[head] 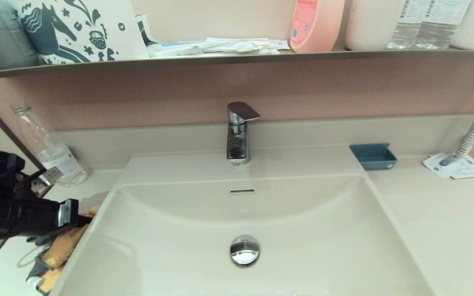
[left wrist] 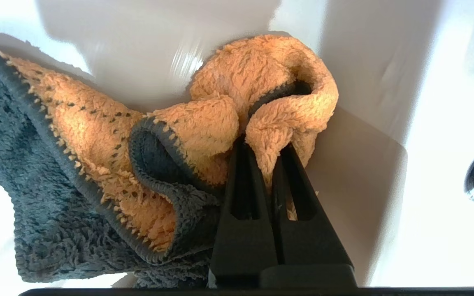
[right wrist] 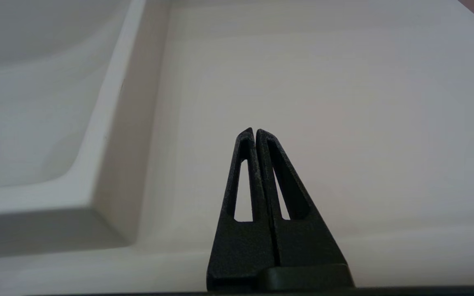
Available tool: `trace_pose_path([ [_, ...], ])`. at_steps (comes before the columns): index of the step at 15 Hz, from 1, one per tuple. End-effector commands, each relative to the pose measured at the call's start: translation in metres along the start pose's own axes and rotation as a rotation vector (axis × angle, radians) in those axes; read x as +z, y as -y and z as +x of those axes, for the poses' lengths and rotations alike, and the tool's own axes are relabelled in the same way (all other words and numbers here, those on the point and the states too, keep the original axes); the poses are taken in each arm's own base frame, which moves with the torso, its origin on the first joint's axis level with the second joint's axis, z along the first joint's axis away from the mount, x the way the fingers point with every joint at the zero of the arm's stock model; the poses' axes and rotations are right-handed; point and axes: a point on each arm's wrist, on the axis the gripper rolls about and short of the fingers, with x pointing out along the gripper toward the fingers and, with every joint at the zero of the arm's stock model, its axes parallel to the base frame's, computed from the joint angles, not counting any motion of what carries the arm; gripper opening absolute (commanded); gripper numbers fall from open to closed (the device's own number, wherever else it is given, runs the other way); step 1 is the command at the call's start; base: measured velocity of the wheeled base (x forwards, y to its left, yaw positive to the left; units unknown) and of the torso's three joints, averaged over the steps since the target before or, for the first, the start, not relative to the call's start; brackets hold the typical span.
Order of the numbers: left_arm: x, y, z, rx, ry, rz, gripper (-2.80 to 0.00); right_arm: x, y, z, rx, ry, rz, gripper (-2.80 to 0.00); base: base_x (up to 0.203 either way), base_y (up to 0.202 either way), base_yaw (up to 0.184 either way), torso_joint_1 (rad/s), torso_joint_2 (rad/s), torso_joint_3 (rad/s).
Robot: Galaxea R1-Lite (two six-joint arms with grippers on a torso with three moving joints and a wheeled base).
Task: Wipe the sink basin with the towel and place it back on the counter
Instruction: Wipe the sink
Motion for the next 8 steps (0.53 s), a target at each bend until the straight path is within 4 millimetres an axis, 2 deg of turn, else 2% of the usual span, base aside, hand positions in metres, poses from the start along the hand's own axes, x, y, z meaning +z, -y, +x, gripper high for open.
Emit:
trace_pose_path([
  [1, -0.009, -0.002, -0.009, 0.012, 0.007, -0.008, -2.80, 0.000, 0.000, 0.000, 0.000, -0.002, 0.001, -2.80, 0.000, 0.000, 0.000, 0.000, 0.00, 0.000],
  [8, -0.050, -0.017, -0.024, 0.064, -0.020, -0.020, -2.80, 0.000, 0.000, 0.000, 0.000, -0.002, 0.001, -2.80, 0.000, 0.000, 0.000, 0.000, 0.00, 0.000],
])
